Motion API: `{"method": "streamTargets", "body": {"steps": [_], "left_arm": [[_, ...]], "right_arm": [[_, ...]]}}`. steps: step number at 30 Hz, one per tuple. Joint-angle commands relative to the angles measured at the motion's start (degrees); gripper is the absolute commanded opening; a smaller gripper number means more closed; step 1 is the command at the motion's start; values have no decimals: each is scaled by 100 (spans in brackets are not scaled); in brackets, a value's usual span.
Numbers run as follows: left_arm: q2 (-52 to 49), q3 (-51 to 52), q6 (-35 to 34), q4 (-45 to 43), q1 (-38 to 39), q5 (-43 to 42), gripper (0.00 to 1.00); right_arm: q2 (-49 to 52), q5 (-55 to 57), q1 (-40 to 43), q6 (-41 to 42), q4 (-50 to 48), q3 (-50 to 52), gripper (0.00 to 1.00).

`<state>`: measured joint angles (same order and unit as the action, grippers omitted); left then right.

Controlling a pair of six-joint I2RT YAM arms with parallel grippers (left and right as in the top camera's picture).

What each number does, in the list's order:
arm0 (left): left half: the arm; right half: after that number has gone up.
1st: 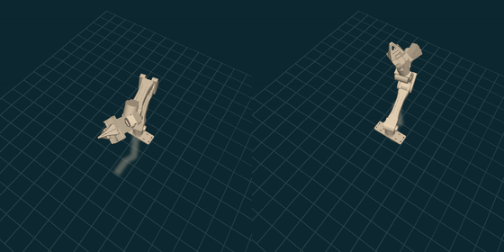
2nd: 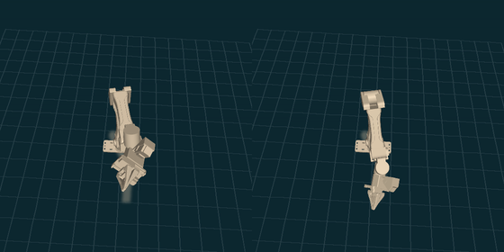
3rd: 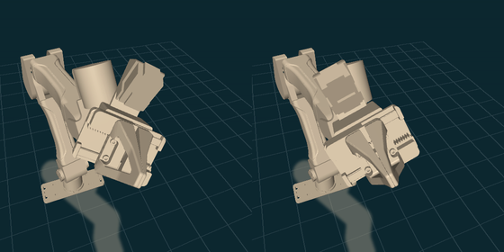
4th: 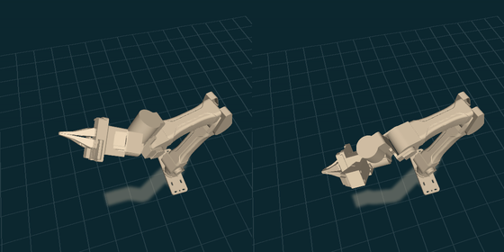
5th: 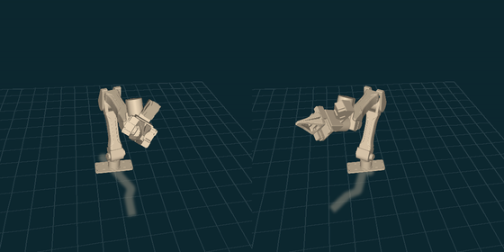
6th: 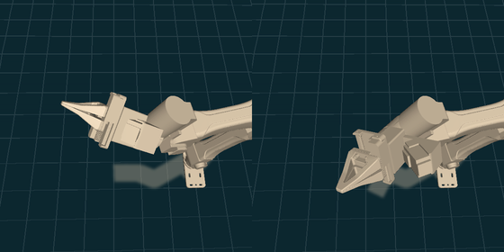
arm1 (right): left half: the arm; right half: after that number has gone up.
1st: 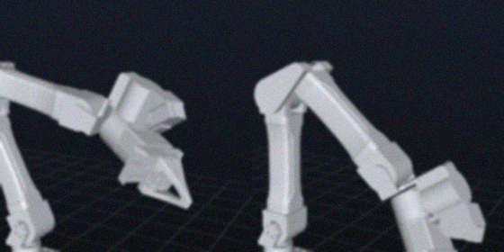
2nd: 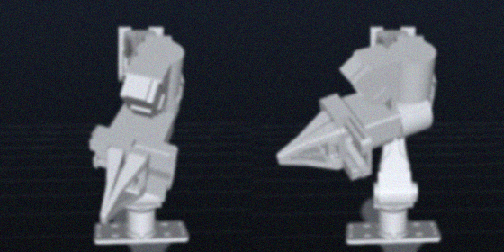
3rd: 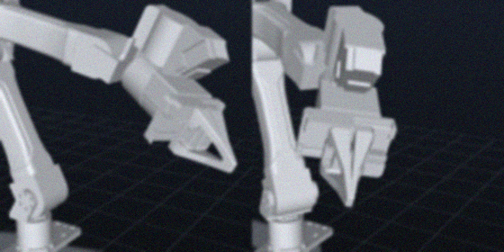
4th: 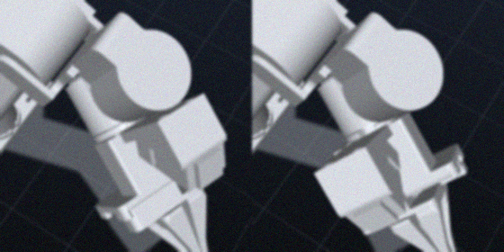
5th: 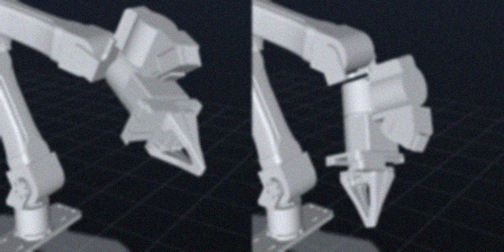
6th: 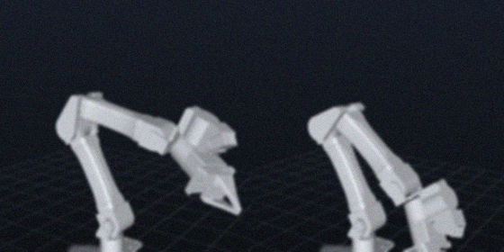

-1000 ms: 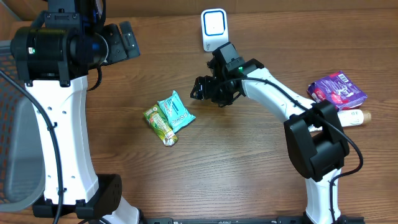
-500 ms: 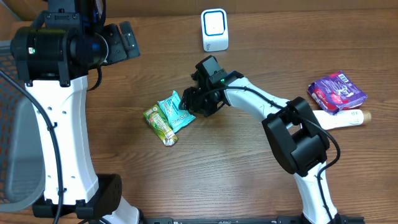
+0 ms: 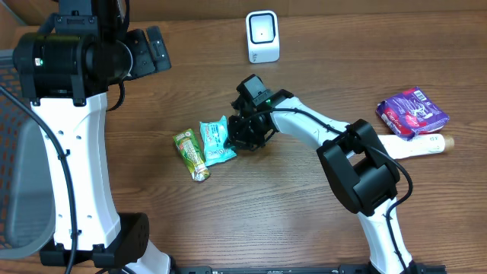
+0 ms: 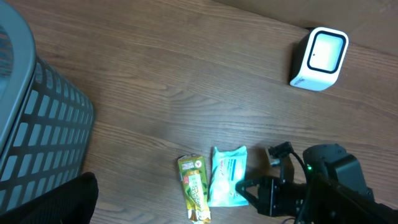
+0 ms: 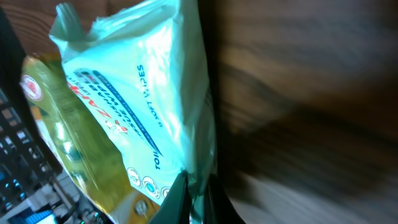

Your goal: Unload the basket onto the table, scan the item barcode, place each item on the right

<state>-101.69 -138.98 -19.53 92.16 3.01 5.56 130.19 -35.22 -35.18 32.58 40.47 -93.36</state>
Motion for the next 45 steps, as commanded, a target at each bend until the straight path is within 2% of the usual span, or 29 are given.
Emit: {"method": "streamTargets", "body": {"steps": [1,4,7,11,13,14,16,17,24,29,34,37,38,40,45], "left_arm": [[11,9,-61,-2,2,-28,99],[13,9,-61,-2,2,-28,100],[11,9,-61,-2,2,-28,100],[11,9,-61,-2,2,-28,100],[11,9,-61,-2,2,-28,100],[11,9,-61,-4,2,-28,99],[11,9,-61,-2,2,-28,100],[11,9,-61,-2,2,-28,100],[11,9,-61,-2,2,-28,100],[11,9,-61,-2,2,-28,100],[11,9,-61,-2,2,-28,100],[11,9,-61,-2,2,-28,100],[11,9,-61,-4,2,-28,100],[11,9,-61,-2,2,-28,100],[11,9,-61,-2,2,-28,100]], "right_arm": [[-310,730,413,-511,608,28,4],[-568,1488,669,-1255,1257,28,4],[-695,2500,909,-2369,1956,31,4],[-686,3644,1123,-2712,2398,33,6],[-686,3971,1189,-2708,2430,33,15],[-686,4048,1215,-2710,2433,33,34],[-686,4070,1276,-2702,2430,28,57],[-688,4046,1305,-2653,2444,-2,61],[-782,3851,1237,-2647,2629,-717,62],[-782,3821,802,-3056,2514,-999,65],[-772,4170,365,-3292,2439,-791,66],[-772,4398,153,-3399,2304,-612,73],[-772,4496,81,-3473,2227,-520,79],[-772,4852,-63,-3482,2041,-306,83],[-772,5821,-380,-3582,1519,247,84]]}}
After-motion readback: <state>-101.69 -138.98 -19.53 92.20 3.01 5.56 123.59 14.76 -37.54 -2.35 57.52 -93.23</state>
